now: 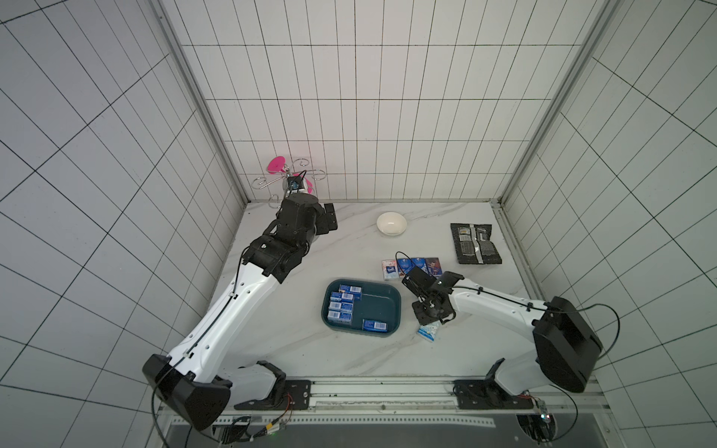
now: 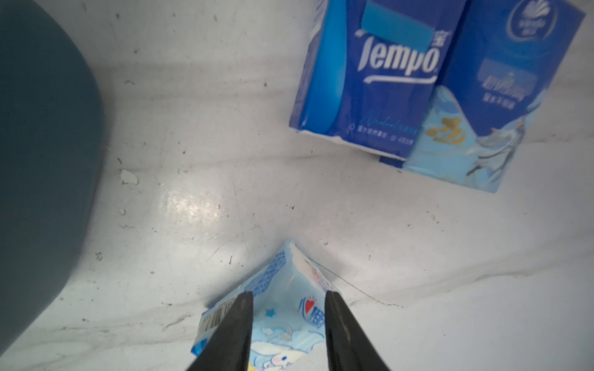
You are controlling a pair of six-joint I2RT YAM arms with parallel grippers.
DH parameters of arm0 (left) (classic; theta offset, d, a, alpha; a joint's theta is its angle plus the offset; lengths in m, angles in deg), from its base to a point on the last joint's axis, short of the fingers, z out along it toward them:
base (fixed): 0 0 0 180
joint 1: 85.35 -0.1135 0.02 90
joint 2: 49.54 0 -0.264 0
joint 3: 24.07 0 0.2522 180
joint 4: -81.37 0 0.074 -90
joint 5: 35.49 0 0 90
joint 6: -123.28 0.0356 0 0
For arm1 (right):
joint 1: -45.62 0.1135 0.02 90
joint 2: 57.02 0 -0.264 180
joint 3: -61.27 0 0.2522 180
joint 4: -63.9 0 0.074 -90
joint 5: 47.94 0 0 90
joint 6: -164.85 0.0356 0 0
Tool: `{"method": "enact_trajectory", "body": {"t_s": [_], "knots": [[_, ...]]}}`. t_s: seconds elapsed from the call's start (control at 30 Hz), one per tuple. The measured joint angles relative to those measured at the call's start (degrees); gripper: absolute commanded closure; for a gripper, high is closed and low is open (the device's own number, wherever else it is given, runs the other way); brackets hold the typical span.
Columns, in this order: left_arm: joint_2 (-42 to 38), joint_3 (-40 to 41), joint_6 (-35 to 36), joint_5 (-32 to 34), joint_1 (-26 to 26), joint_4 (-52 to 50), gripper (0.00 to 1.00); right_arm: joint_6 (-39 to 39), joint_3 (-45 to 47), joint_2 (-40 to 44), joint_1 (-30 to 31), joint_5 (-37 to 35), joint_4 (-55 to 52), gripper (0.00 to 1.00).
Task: Take the pocket tissues out of the storage box
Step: Place the pocket tissues at the center of the board, then move the pocket tissues to the center of the board.
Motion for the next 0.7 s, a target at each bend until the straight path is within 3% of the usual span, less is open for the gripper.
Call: {"method": "enact_trajectory", "body": {"t_s": [0.2, 0.37, 0.7], "knots": [[0.0, -0.09, -0.02, -0.07, 0.0, -0.02, 0.02, 1.88, 0.09, 9.94, -0.02, 0.24, 0.92, 0.3], [-0.22, -0.09, -0.02, -0.13, 0.0, 0.0, 0.02, 6.62, 5.31, 17.0, -0.02, 0.42, 3.96, 0.29], [-0.37, -0.09, -0.04, -1.18, 0.0, 0.07, 0.02, 22.03, 16.98, 20.52, 0.48, 2.69, 10.43, 0.27]]}}
